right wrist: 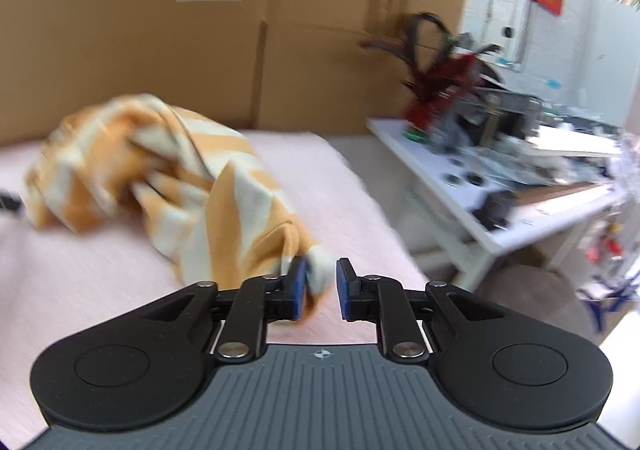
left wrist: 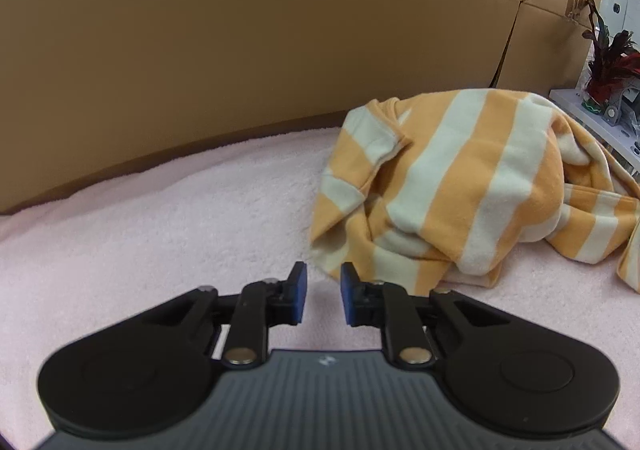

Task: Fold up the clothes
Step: 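Reach into the striped shirt pile and pinch fabric with both grippers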

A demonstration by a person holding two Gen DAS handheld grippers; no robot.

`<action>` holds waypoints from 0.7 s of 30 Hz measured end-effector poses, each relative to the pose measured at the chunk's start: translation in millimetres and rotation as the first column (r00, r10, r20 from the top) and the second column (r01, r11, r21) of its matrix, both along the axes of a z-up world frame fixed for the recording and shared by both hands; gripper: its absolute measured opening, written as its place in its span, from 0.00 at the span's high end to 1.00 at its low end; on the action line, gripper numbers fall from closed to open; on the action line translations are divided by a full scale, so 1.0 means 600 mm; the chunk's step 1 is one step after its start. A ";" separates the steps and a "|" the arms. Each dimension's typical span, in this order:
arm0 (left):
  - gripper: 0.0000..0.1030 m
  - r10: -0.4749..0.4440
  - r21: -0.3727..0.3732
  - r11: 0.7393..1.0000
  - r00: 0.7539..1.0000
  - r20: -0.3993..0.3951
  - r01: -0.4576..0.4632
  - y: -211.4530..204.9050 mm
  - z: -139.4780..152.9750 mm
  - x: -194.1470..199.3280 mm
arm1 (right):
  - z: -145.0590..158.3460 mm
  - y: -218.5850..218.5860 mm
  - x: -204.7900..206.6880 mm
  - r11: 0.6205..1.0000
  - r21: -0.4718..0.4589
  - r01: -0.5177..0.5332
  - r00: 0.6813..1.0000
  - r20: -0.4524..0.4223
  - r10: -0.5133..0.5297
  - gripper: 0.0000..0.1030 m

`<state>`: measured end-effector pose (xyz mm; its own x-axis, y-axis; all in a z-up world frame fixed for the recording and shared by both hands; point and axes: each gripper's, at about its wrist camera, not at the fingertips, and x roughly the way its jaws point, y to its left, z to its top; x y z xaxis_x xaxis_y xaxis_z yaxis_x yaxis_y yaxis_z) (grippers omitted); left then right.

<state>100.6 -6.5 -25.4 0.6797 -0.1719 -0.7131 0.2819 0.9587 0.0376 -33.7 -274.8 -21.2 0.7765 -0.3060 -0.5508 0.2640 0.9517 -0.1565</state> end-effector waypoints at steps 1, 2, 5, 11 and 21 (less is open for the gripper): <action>0.82 -0.015 -0.008 1.000 1.000 0.004 0.015 -0.003 0.004 0.007 | 0.005 0.002 -0.002 1.000 -0.007 -0.007 1.000 0.024 0.007 0.75; 0.80 -0.022 -0.008 1.000 1.000 0.018 0.022 -0.008 0.008 0.014 | 0.010 0.004 -0.004 1.000 -0.014 -0.014 0.999 0.047 0.015 0.70; 0.80 -0.005 0.005 1.000 0.999 0.037 0.005 -0.014 0.005 0.040 | 0.038 0.024 0.024 0.998 0.008 -0.061 0.989 0.139 0.060 0.44; 0.97 0.036 0.002 0.999 0.998 0.042 -0.037 -0.013 -0.014 0.067 | 0.041 0.075 0.151 0.992 -0.002 -0.128 0.984 0.125 0.128 0.37; 1.00 0.123 -0.091 0.989 0.990 0.074 -0.116 0.038 0.029 0.040 | 0.065 0.064 0.151 0.956 0.181 -0.233 0.964 0.172 0.202 0.97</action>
<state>124.8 16.3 -8.0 0.7527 -0.1446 -0.6422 0.1644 0.9860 -0.0293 57.0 -236.3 17.6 0.8902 -0.0173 -0.4553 0.0533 0.9964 0.0662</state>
